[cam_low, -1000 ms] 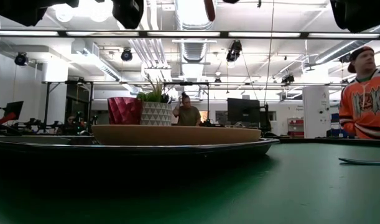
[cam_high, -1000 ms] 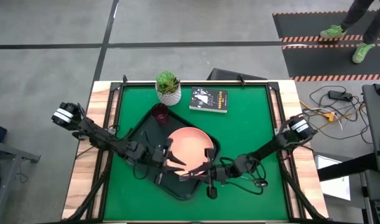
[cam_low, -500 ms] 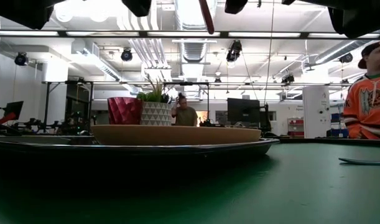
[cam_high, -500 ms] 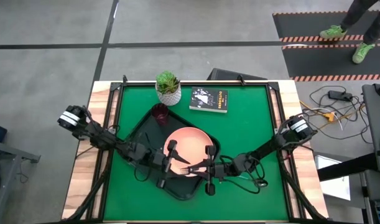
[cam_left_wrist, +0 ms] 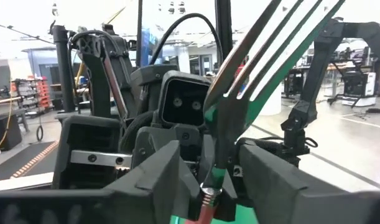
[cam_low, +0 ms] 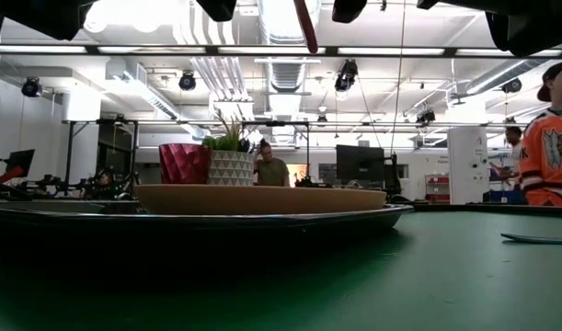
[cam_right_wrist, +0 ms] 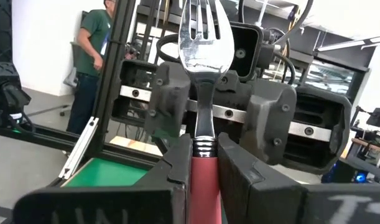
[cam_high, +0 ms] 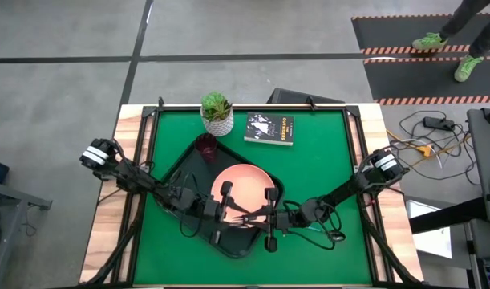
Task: Pick and place plate/cup/fork/spoon on tray
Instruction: Put the pink fork on the black tray to the bottom of the red cup, then put the blue spoon on the black tray to the right of the pink fork
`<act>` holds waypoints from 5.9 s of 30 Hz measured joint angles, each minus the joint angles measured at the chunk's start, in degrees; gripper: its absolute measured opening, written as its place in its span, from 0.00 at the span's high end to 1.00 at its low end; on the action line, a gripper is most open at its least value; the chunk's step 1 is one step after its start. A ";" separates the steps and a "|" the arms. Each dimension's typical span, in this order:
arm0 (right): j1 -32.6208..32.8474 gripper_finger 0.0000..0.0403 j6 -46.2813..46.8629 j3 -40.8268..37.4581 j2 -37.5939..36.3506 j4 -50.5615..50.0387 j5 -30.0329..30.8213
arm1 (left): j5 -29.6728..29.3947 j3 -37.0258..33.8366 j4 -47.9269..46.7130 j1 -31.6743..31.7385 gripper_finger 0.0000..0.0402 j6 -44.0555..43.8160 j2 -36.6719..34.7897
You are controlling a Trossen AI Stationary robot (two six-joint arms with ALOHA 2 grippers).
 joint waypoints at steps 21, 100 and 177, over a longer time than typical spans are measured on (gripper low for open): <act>0.09 0.80 -0.52 -0.02 0.02 -0.26 3.93 | -1.18 -0.04 -0.58 0.04 0.96 -2.40 -0.13; 1.16 0.51 27.06 0.00 -30.80 -67.04 26.97 | -5.94 2.73 -123.21 21.41 0.96 -57.31 -24.37; 1.16 0.51 27.17 0.00 -32.06 -71.88 27.01 | 24.76 -1.62 -114.32 39.47 0.80 -42.41 -26.37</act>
